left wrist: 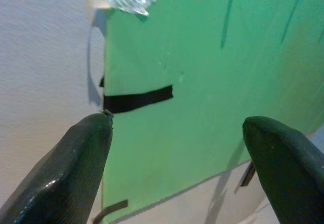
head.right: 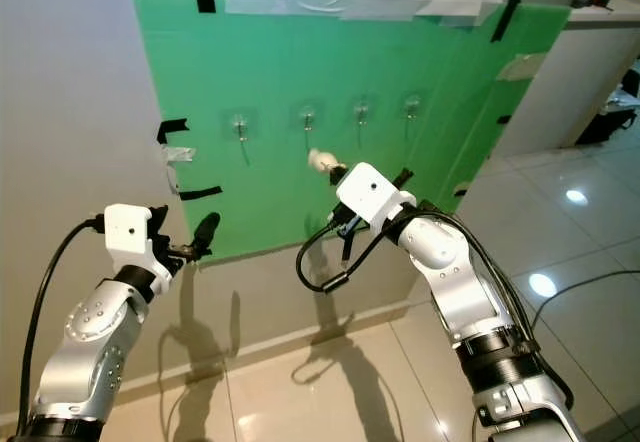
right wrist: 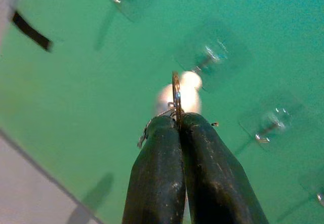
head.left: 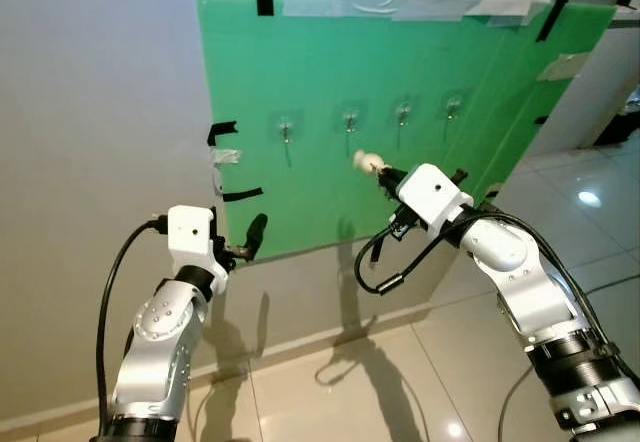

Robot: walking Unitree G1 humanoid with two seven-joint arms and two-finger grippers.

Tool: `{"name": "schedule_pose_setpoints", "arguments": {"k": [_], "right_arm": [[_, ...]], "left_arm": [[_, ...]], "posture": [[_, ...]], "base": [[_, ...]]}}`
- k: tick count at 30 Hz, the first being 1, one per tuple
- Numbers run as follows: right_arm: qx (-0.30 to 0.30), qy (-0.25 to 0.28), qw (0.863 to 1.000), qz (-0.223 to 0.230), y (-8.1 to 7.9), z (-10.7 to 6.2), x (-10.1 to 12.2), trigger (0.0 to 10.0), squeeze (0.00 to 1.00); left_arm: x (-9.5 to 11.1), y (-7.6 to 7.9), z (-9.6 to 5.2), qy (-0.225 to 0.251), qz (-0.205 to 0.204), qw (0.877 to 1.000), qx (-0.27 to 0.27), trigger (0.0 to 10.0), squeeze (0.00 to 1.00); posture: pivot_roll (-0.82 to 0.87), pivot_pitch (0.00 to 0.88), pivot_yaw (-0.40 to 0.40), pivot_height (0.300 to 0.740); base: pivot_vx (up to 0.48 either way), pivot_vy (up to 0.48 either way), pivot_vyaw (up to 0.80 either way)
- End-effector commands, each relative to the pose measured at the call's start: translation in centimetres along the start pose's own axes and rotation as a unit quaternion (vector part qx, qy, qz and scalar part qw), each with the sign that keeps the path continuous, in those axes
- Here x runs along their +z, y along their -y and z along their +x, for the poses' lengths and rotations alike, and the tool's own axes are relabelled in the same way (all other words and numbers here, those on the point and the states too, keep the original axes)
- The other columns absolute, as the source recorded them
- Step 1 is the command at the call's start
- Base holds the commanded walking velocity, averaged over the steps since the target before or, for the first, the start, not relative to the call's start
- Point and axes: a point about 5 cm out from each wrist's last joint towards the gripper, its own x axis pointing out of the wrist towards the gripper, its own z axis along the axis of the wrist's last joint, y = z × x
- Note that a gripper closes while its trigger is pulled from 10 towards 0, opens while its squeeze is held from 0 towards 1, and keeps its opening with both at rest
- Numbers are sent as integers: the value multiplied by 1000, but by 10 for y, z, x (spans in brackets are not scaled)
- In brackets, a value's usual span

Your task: Hang keys on a hook

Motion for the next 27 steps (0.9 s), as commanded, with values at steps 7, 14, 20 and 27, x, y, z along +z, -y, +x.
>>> {"name": "schedule_pose_setpoints", "arguments": {"k": [7,14,20,27], "right_arm": [[-24,9,996,83,10,17,-6,0,0],[23,29,963,266,9,23,-8,0,0],[67,69,929,357,10,27,1,0,0],[107,84,914,383,9,28,8,0,0]], "left_arm": [[1,-3,-5,-2,7,1000,4,10000,0],[2,-7,-9,-6,6,1000,9,10000,0],[1,-6,-10,-8,5,1000,8,10000,0],[-5,1,-12,-20,1,1000,-3,10000,0]], "posture": [[130,0,-64,740],[154,0,-69,740],[155,0,-78,740],[154,0,-83,740]], "base": [[0,0,0],[0,0,0],[0,0,0],[0,0,0]]}}
